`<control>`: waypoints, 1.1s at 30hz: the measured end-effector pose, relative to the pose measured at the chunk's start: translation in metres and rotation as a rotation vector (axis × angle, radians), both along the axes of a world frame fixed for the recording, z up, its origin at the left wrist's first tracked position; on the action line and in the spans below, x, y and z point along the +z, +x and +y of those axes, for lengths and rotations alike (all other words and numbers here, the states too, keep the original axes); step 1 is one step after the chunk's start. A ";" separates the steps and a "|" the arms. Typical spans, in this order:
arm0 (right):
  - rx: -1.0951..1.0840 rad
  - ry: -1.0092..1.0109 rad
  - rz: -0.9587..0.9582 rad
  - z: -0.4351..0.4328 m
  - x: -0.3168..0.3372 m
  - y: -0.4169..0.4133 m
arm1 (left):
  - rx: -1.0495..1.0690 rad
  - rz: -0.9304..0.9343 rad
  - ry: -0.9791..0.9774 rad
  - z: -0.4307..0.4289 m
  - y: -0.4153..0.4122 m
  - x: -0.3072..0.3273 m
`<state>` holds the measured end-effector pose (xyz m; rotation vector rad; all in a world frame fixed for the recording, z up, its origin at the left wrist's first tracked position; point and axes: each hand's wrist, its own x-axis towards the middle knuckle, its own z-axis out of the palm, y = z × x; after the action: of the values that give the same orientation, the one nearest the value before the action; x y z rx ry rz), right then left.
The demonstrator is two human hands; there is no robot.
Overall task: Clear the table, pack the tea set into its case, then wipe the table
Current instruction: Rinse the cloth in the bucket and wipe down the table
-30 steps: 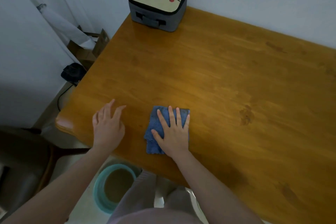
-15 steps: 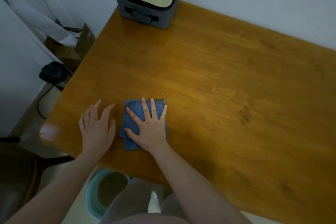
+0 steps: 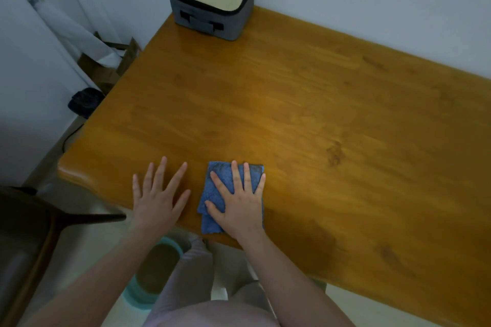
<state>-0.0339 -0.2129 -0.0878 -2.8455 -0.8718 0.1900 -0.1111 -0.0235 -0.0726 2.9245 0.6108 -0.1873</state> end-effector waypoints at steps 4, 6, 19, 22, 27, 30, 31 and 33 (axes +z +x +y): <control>-0.030 -0.016 -0.002 -0.044 0.000 -0.012 | 0.009 -0.004 -0.008 -0.040 -0.009 -0.001; -0.053 -0.021 -0.011 -0.068 0.000 -0.014 | 0.023 -0.023 -0.009 -0.060 -0.014 0.001; -0.203 -0.081 -0.037 -0.207 -0.004 -0.014 | 0.034 -0.059 -0.061 -0.155 -0.023 0.008; -0.233 -0.084 -0.039 -0.224 -0.002 -0.016 | 0.013 -0.028 -0.057 -0.161 -0.017 0.011; -0.183 -0.075 -0.048 -0.226 -0.005 -0.026 | -0.003 -0.049 -0.065 -0.171 -0.007 0.012; -0.213 -0.064 -0.044 -0.223 -0.009 -0.026 | -0.048 -0.040 -0.047 -0.175 0.005 0.010; -0.222 -0.059 -0.046 -0.223 -0.010 -0.025 | -0.057 -0.050 -0.044 -0.176 0.011 0.009; -0.223 -0.054 -0.056 -0.222 -0.008 -0.020 | -0.065 -0.072 -0.041 -0.176 0.024 0.007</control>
<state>-0.0544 -0.4345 -0.0962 -2.9828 -0.5598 0.1072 -0.0875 -0.1999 -0.0652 2.8992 0.4955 -0.1002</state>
